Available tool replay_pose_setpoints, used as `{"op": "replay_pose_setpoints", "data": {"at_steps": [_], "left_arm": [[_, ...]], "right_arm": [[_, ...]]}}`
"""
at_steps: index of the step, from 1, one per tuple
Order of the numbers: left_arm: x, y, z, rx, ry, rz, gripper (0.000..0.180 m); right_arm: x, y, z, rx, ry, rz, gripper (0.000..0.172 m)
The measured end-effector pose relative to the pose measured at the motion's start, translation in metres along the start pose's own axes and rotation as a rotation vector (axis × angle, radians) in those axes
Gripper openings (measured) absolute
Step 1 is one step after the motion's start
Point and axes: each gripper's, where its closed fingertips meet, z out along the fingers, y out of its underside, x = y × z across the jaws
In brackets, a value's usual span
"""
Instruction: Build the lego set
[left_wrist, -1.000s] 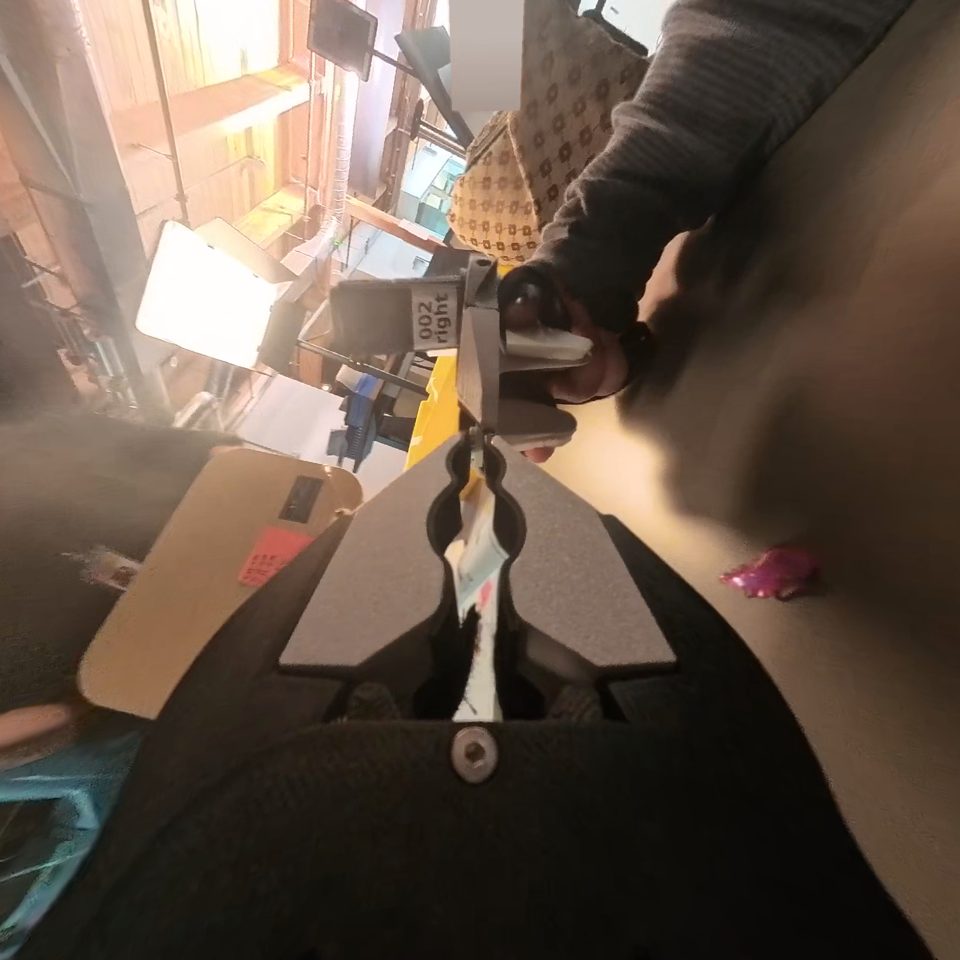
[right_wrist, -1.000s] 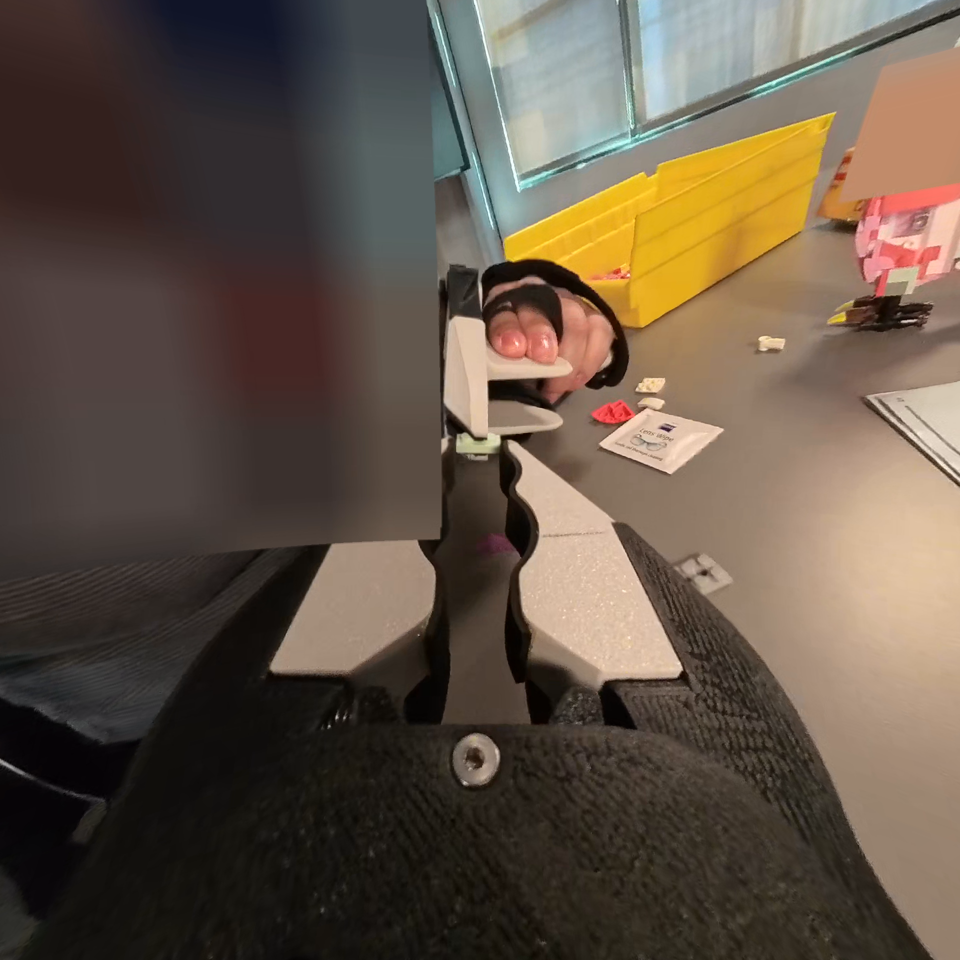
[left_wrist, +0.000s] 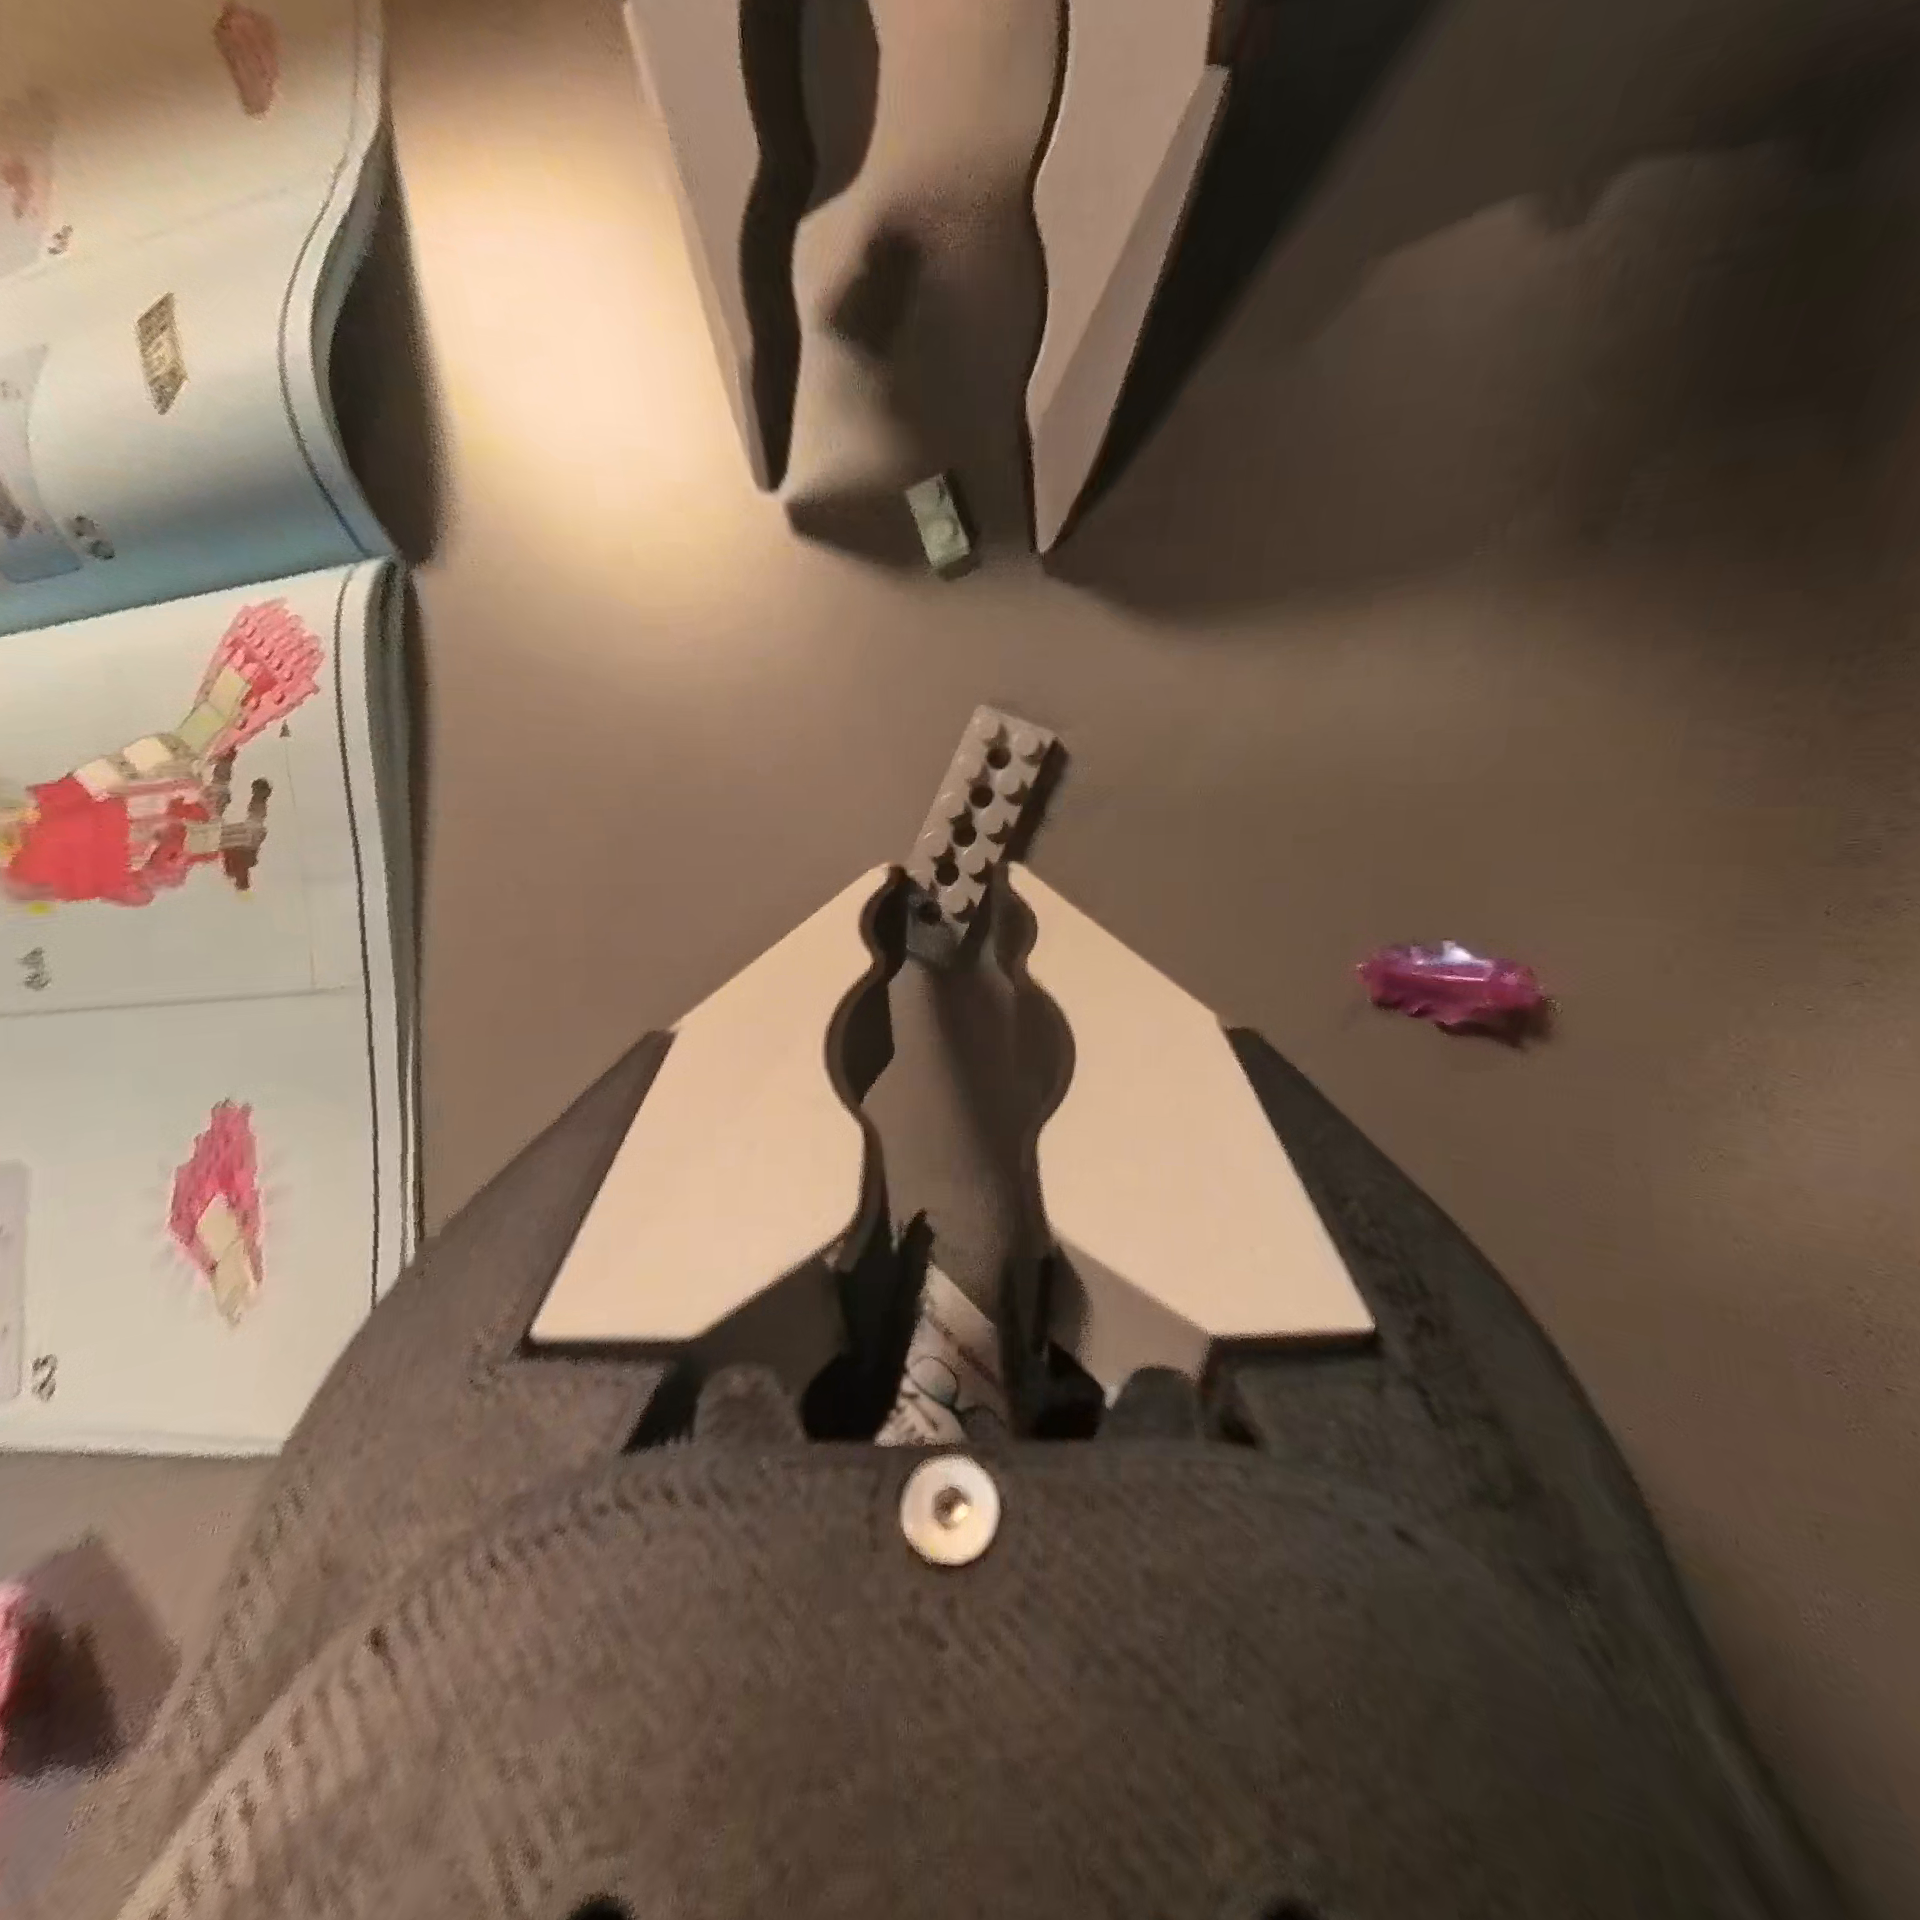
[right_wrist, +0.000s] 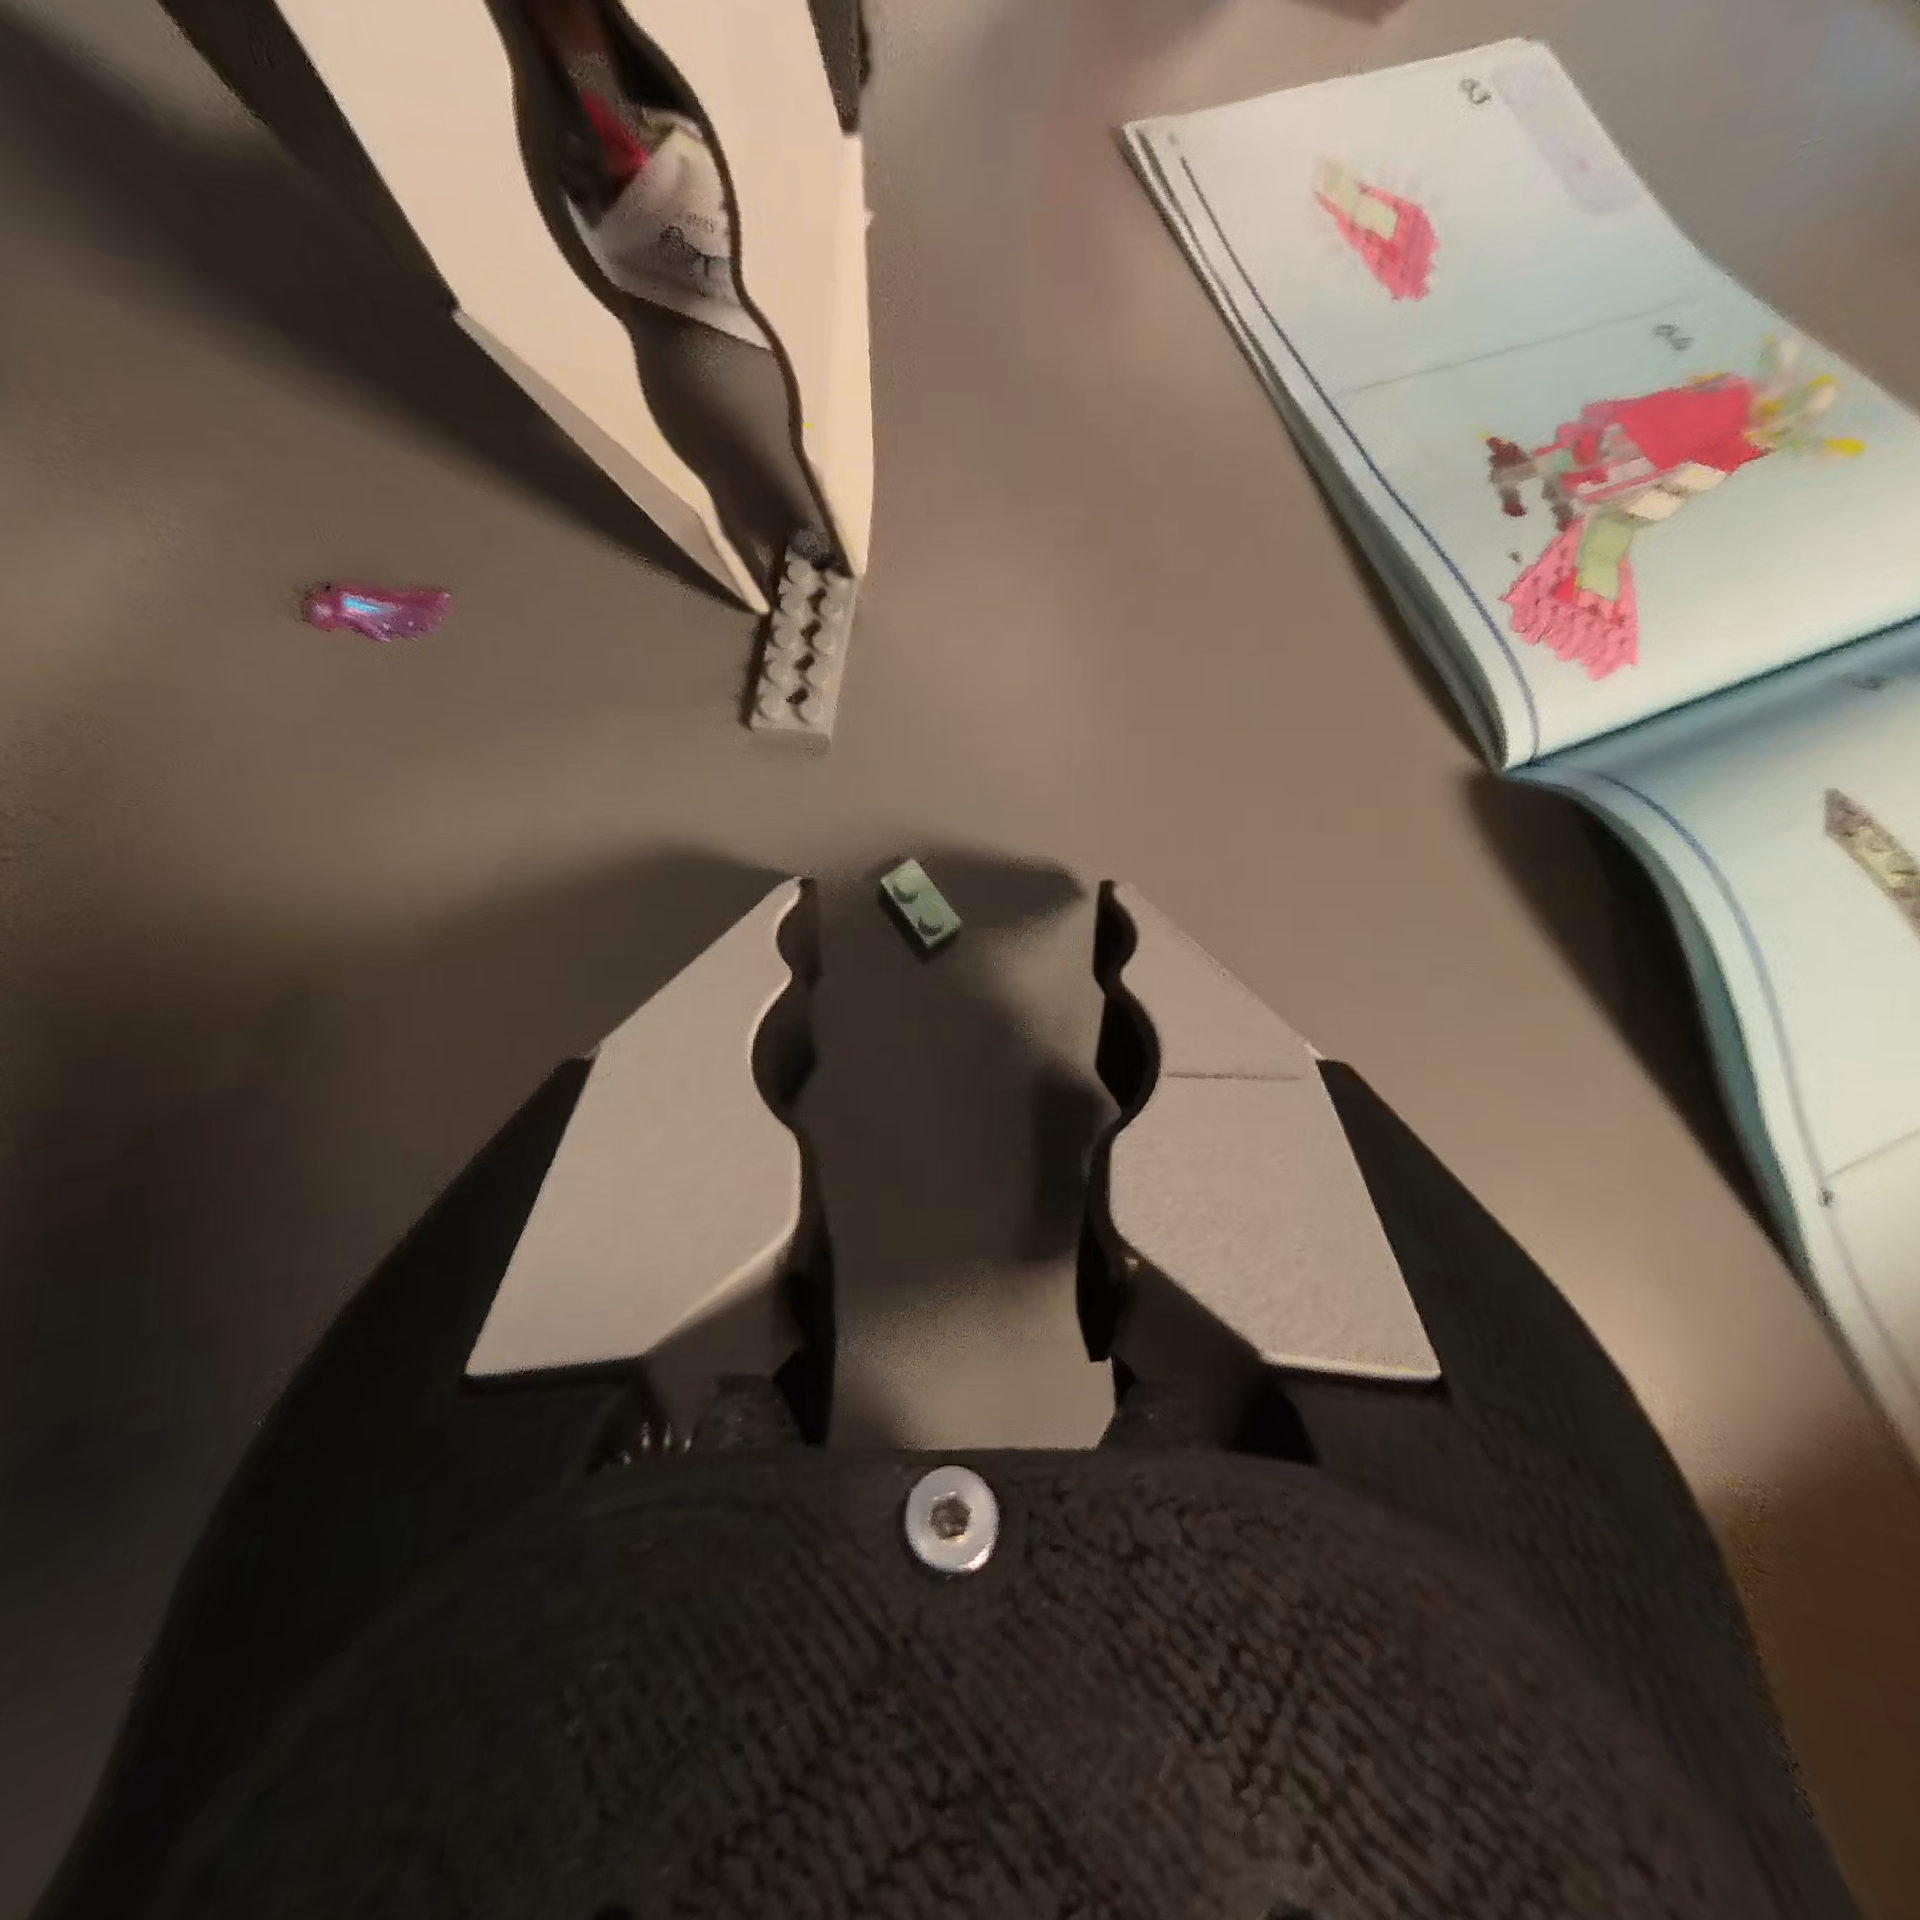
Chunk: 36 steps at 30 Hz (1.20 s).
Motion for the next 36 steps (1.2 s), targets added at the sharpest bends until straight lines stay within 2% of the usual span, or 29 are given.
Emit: {"op": "replay_pose_setpoints", "data": {"at_steps": [5,9,13,14,15,17,18,19,20,22,24,26,31,33,36], "left_arm": [[0.000,0.004,-0.004,-0.029,-0.127,-0.071,0.015],[0.001,0.004,-0.007,0.013,-0.150,-0.160,0.014],[0.004,-0.003,-0.012,0.096,-0.153,-0.191,0.013],[0.005,-0.006,-0.014,0.116,-0.155,-0.193,0.013],[0.006,-0.008,-0.015,0.132,-0.151,-0.196,0.013],[0.010,-0.010,-0.017,0.157,-0.135,-0.192,0.013],[0.011,-0.012,-0.018,0.177,-0.141,-0.171,0.014],[0.011,-0.014,-0.019,0.201,-0.156,-0.135,0.024],[0.012,-0.015,-0.021,0.215,-0.186,-0.079,0.043],[0.013,-0.016,-0.025,0.223,-0.290,0.131,0.056],[0.014,-0.020,-0.031,0.235,-0.442,0.383,0.047],[0.018,-0.024,-0.034,0.236,-0.530,0.532,0.039],[0.023,-0.032,-0.039,0.266,-0.628,0.658,0.020],[0.024,-0.029,-0.035,0.235,-0.630,0.678,0.007],[0.018,-0.026,-0.032,0.171,-0.685,0.693,0.005]], "right_arm": [[-0.024,-0.032,0.008,0.099,-0.039,-0.118,0.044],[-0.039,-0.032,0.030,0.037,-0.064,-0.161,0.040],[-0.041,-0.034,0.034,0.039,-0.080,-0.132,0.031],[-0.040,-0.033,0.035,0.037,-0.078,-0.126,0.027],[-0.039,-0.032,0.034,0.034,-0.071,-0.125,0.015],[-0.040,-0.032,0.033,0.038,-0.090,-0.124,0.016],[-0.041,-0.033,0.031,0.048,-0.103,-0.116,0.016],[-0.042,-0.035,0.028,0.065,-0.121,-0.105,0.014],[-0.044,-0.037,0.025,0.084,-0.144,-0.093,0.015],[-0.047,-0.041,0.019,0.121,-0.178,-0.076,0.015],[-0.051,-0.043,0.014,0.147,-0.208,-0.078,0.016],[-0.054,-0.044,0.012,0.160,-0.229,-0.090,0.015],[-0.058,-0.043,0.011,0.158,-0.256,-0.097,0.016],[-0.057,-0.043,0.011,0.163,-0.248,-0.094,0.016],[-0.050,-0.045,0.011,0.187,-0.207,-0.095,0.016]]}}
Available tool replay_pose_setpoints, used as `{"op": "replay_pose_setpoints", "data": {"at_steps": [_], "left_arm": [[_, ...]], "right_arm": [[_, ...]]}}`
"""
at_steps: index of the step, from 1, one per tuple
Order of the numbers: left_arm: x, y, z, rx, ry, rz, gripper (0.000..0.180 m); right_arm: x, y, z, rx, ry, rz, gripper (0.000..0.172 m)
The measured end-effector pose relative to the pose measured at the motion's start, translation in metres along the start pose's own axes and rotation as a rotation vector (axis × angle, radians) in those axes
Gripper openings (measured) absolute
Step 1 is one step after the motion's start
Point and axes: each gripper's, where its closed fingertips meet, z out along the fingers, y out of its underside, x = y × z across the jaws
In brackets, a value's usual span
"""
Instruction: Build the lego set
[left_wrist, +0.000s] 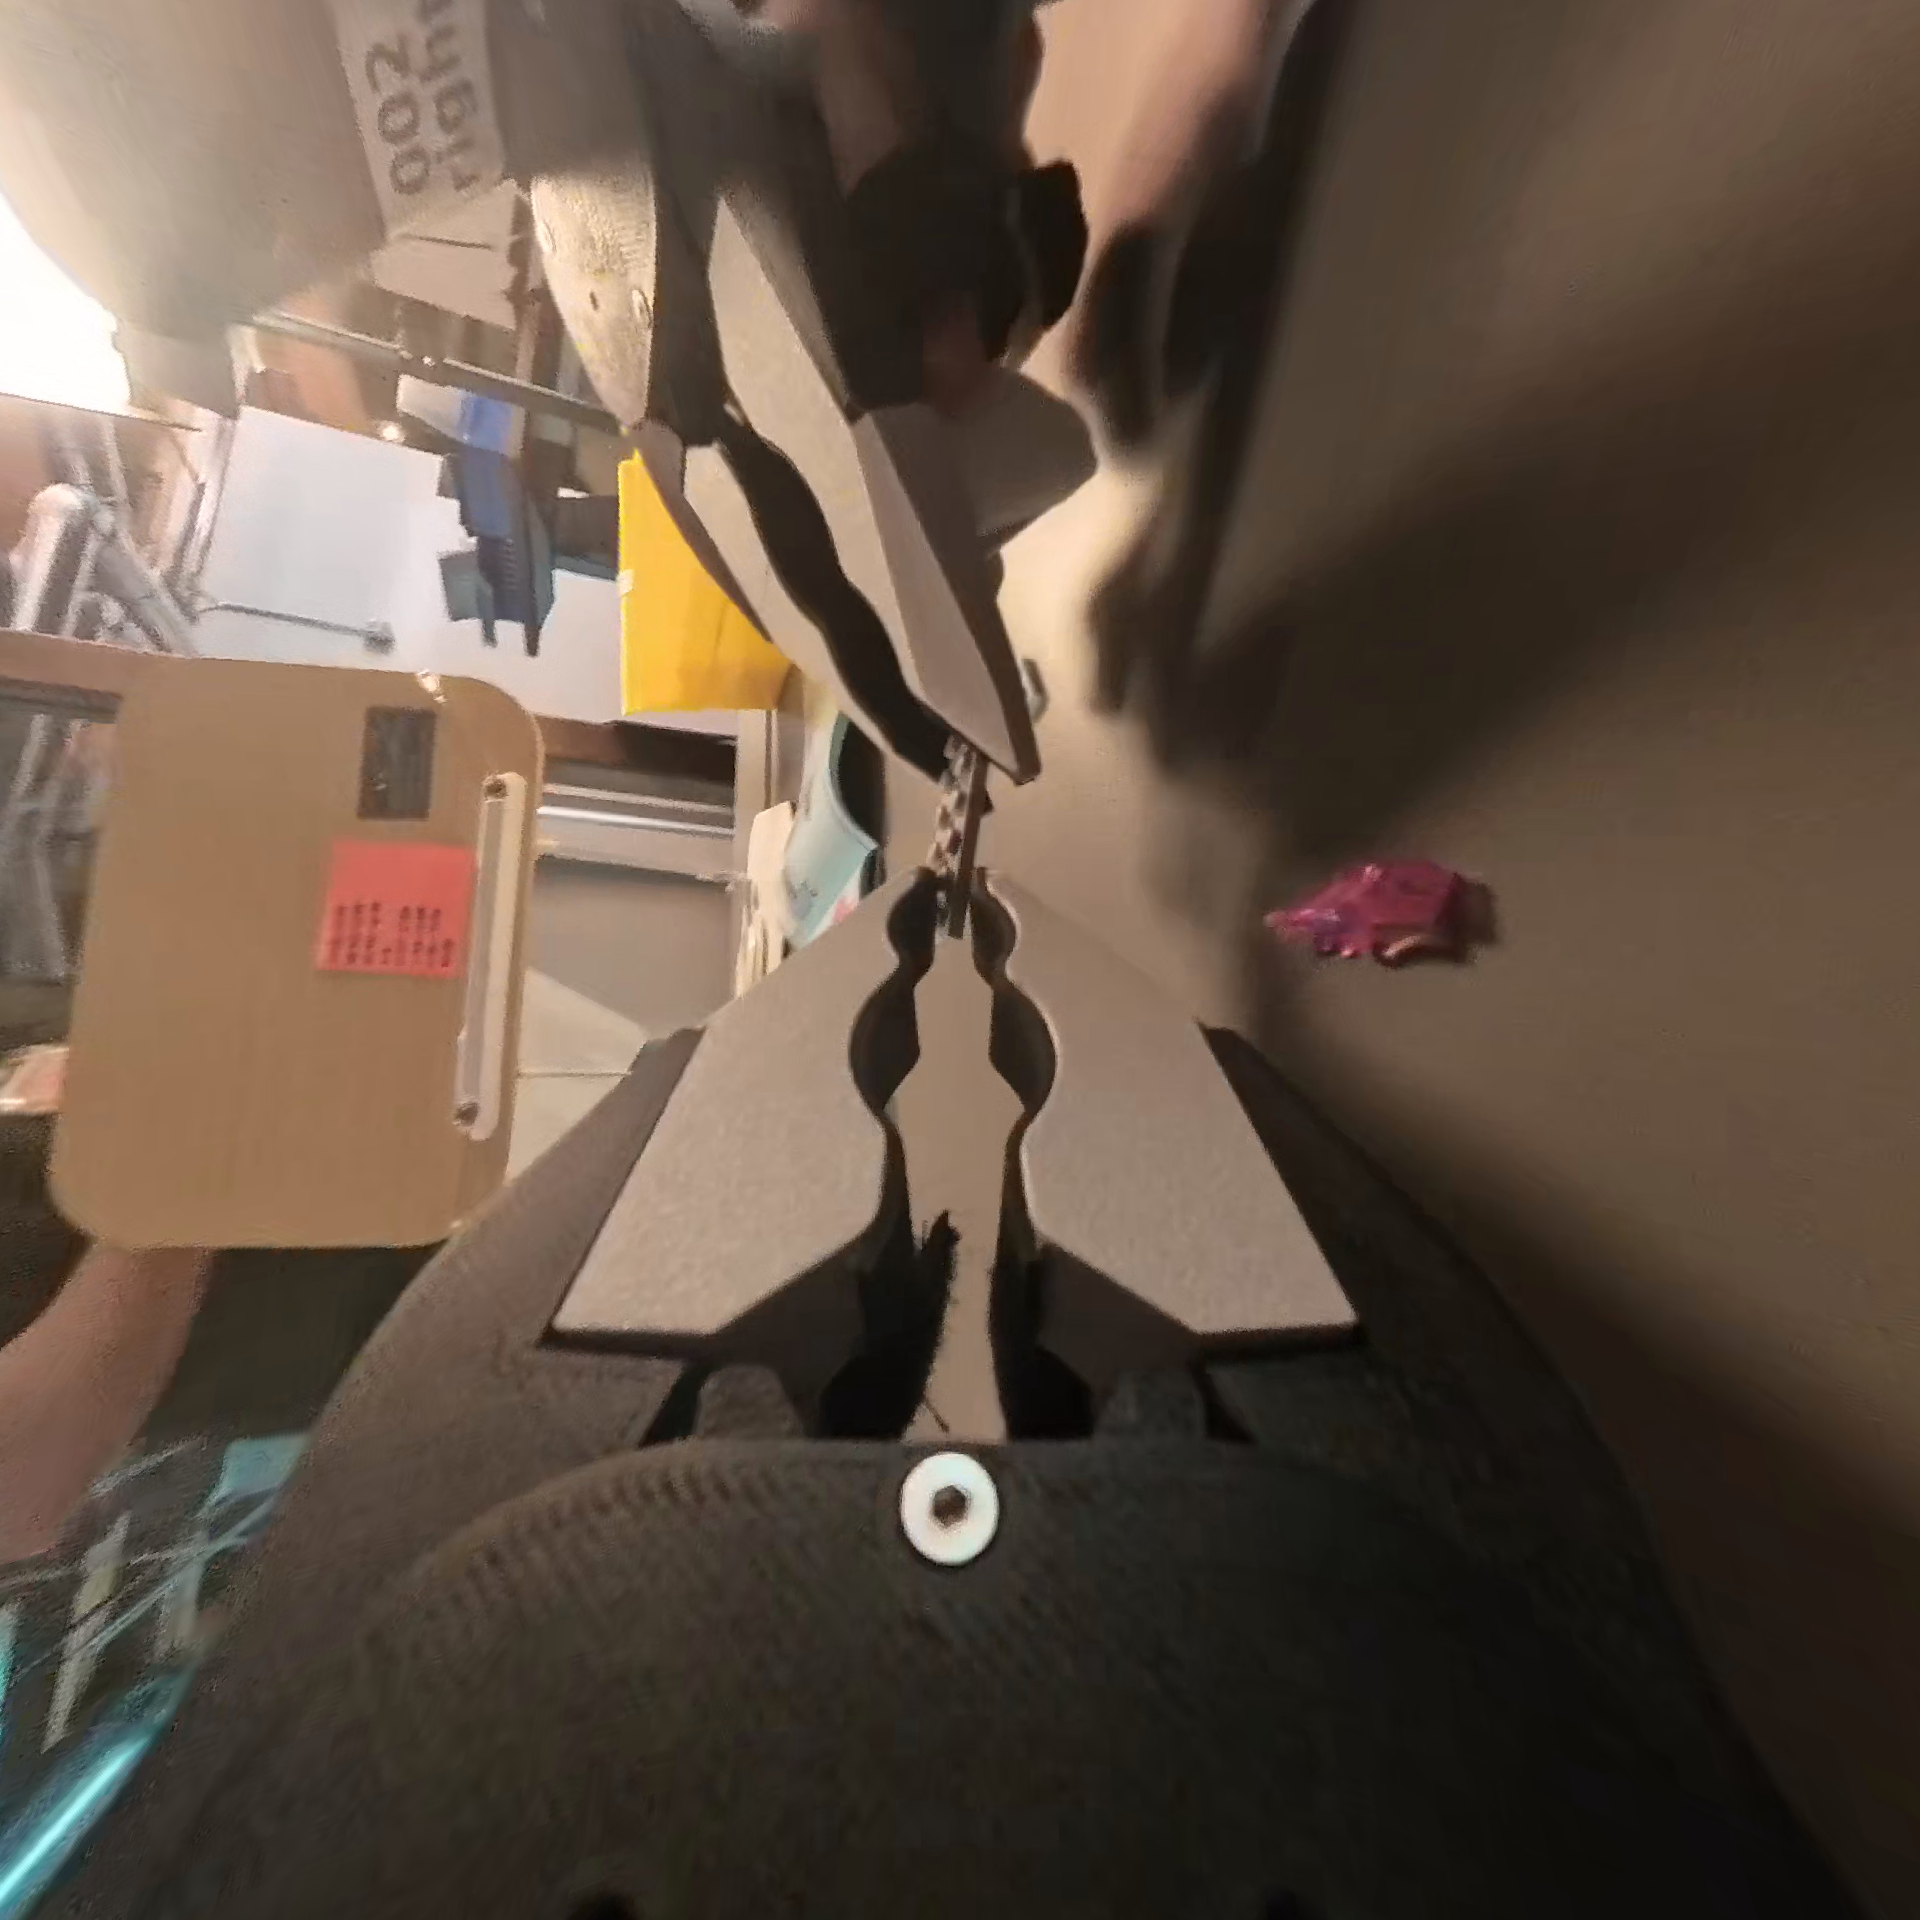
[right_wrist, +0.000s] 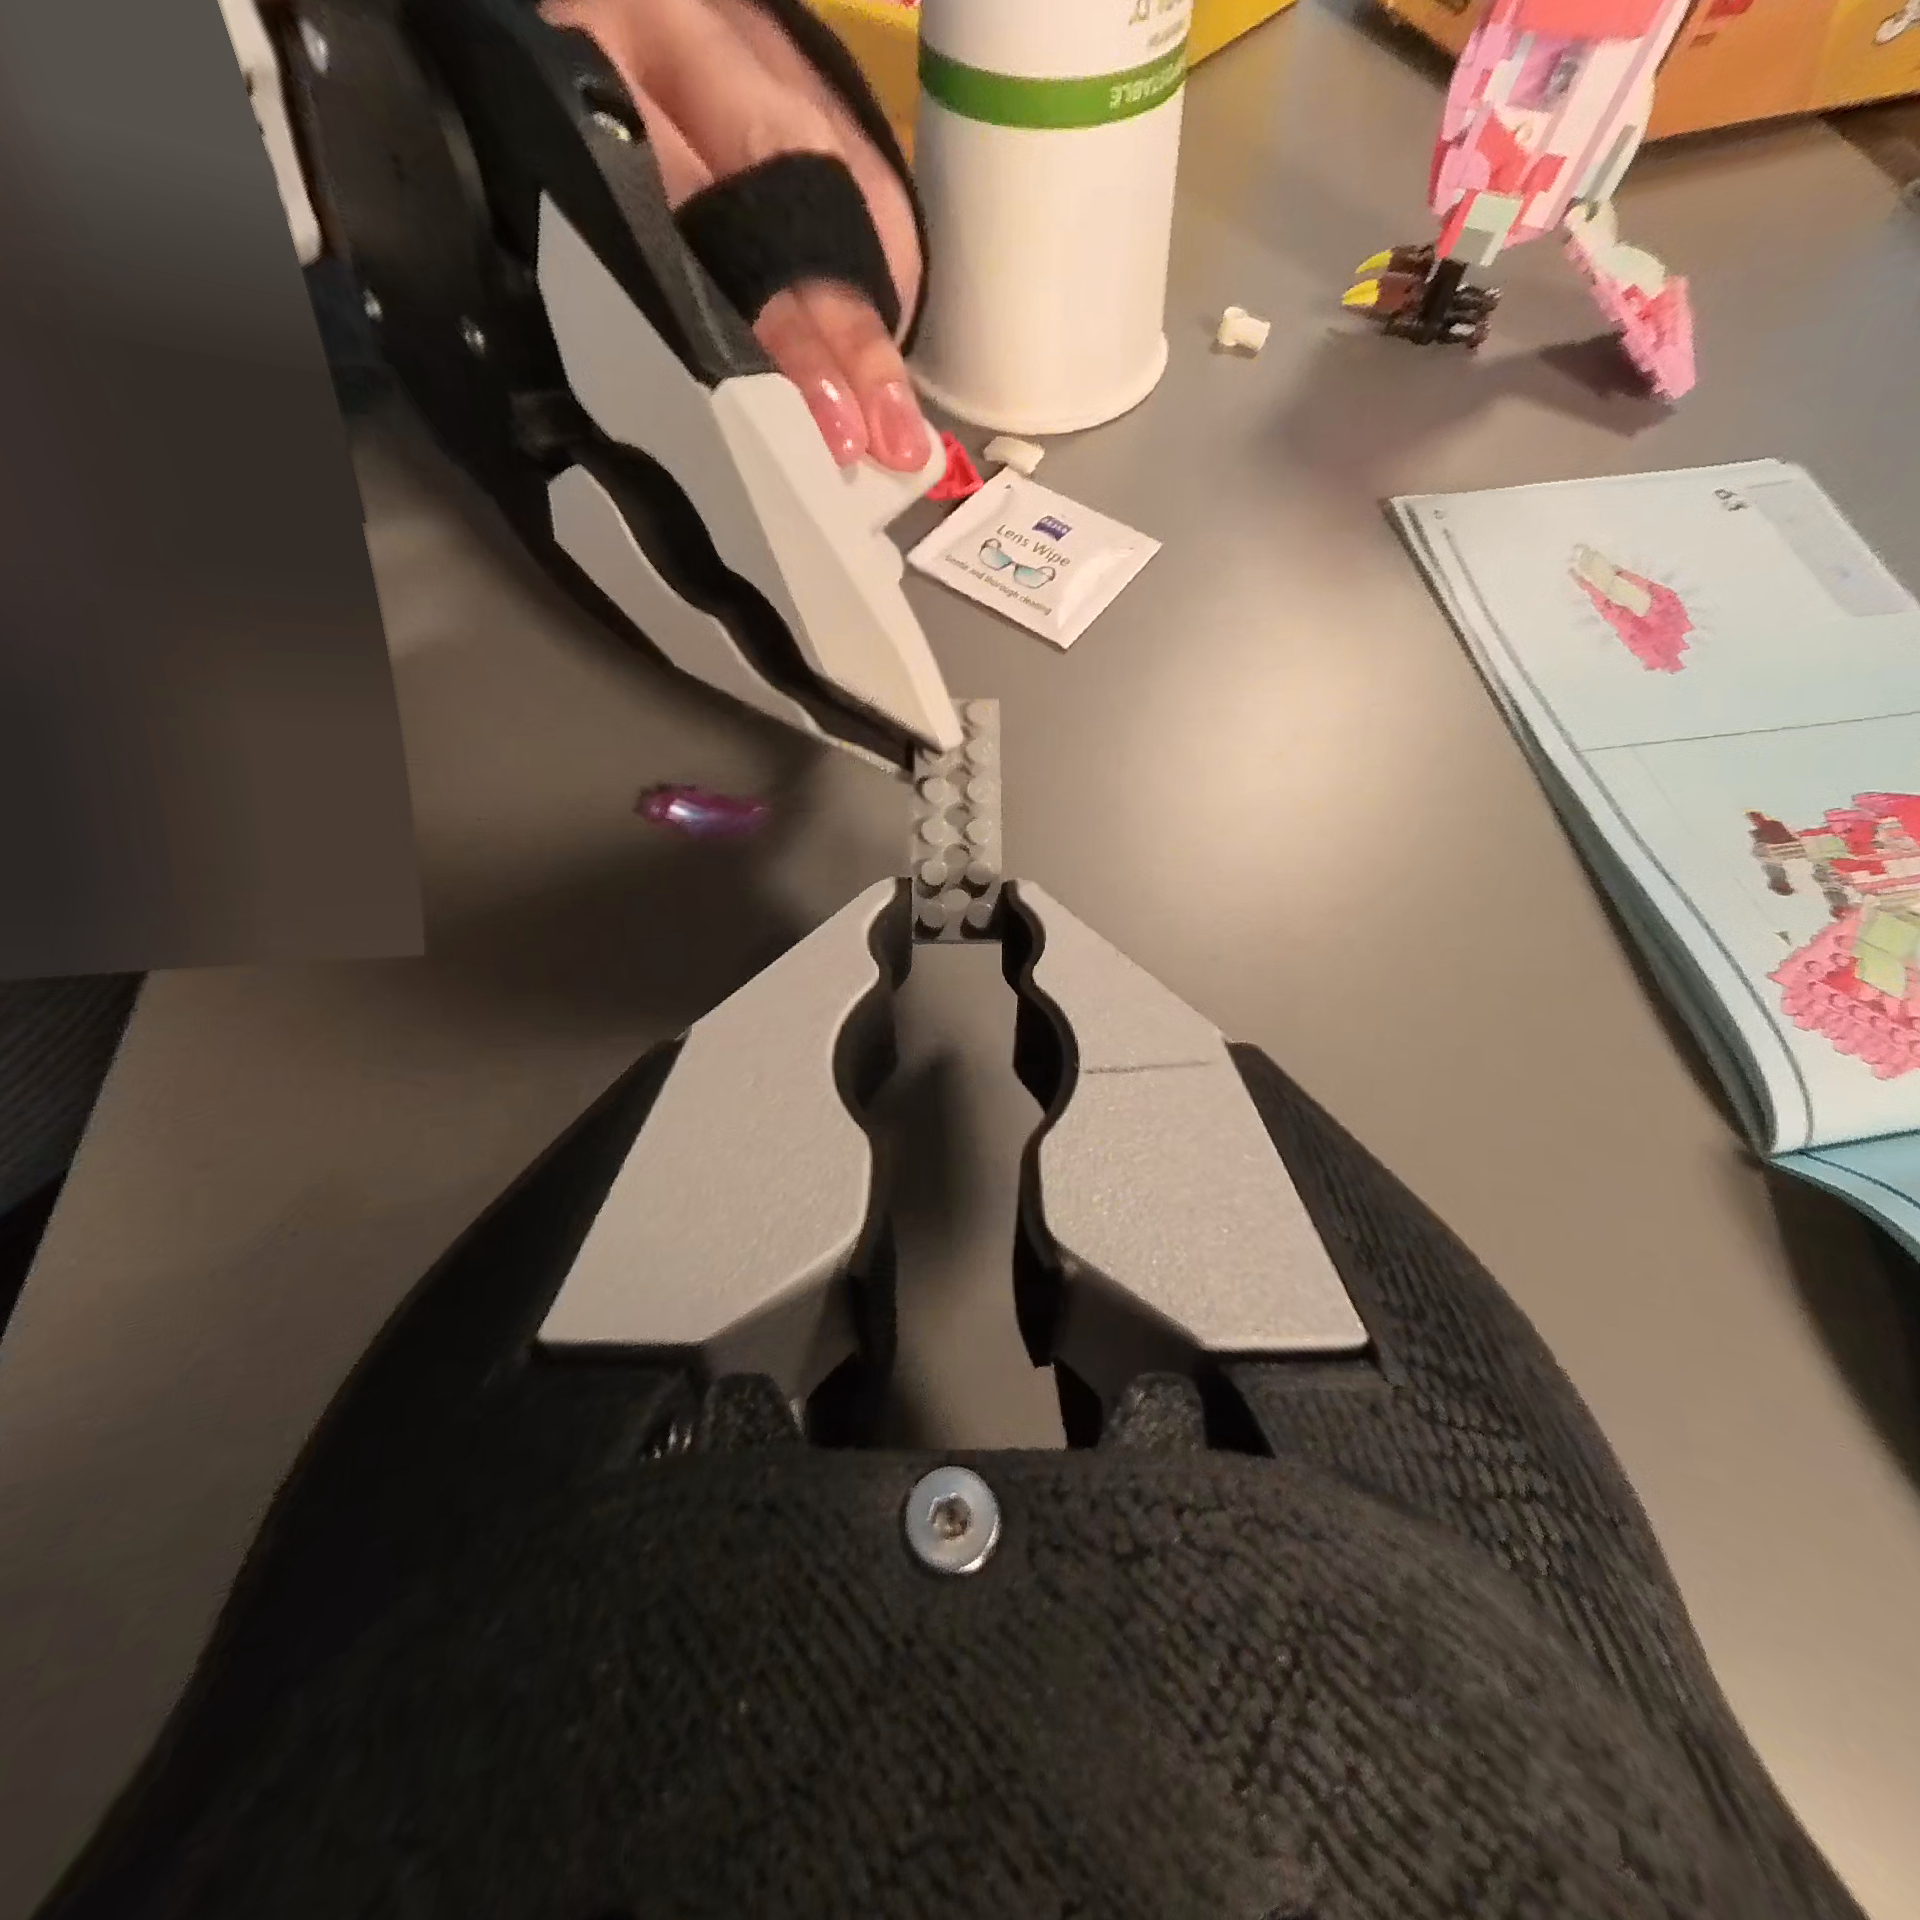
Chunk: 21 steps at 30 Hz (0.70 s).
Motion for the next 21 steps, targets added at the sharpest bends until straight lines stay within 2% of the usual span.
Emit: {"op": "replay_pose_setpoints", "data": {"at_steps": [1,4,7,13,21], "left_arm": [[-0.003,0.001,0.000,-0.014,-0.020,0.015,0.005],[-0.010,0.004,-0.004,-0.017,-0.073,0.006,0.004],[-0.012,0.011,-0.009,-0.031,-0.092,0.005,0.004],[0.004,0.013,-0.006,-0.045,-0.045,0.049,0.004],[0.006,0.011,-0.006,-0.051,-0.062,0.108,0.004]], "right_arm": [[0.002,-0.003,-0.001,0.019,0.020,-0.007,0.016],[0.016,-0.005,-0.018,0.053,0.124,0.005,0.032],[0.033,0.013,-0.040,0.028,0.223,0.068,0.032],[0.037,0.043,-0.040,-0.081,0.205,0.155,0.032],[0.034,0.047,-0.028,-0.146,0.192,0.117,0.028]]}}
